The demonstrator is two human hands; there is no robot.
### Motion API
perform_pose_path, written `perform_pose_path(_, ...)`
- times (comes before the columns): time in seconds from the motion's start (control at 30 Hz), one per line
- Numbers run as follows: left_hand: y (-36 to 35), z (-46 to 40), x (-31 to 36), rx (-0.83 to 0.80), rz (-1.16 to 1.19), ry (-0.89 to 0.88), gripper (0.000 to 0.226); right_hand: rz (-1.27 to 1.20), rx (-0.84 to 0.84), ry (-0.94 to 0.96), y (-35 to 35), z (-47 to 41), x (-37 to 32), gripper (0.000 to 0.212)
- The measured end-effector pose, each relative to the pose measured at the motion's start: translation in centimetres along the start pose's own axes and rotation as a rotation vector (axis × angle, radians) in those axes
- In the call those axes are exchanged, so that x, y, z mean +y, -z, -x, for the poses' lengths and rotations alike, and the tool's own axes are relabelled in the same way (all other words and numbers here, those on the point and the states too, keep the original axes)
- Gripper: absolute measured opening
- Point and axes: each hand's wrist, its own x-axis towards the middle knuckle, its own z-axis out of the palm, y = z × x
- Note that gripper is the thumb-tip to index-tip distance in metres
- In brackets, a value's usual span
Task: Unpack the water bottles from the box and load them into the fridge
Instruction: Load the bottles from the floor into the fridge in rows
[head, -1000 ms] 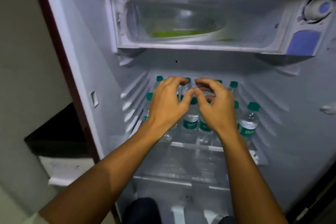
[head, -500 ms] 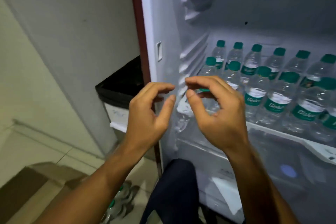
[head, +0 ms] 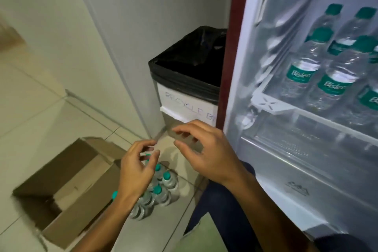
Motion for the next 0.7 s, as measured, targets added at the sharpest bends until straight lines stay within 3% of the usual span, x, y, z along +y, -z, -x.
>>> perform_pose_path(0.23,0.3,2.8,-10.1,-0.062,-0.194,0.254,0.027,0.018,-0.346,-0.241,-7.9,0.7,4.6,0.034)
perform_pose_path(0.47,-0.3,5.6,-17.1,-0.213,-0.384,0.478,0.049,0.113,-0.658,-0.349,-14.3,2.6,8.1,0.043)
perform_pose_path(0.7,-0.9,8.2,-20.7,-0.307,-0.442,0.617,0.053,0.296,-0.921,-0.396,-19.6,5.7,10.8,0.042)
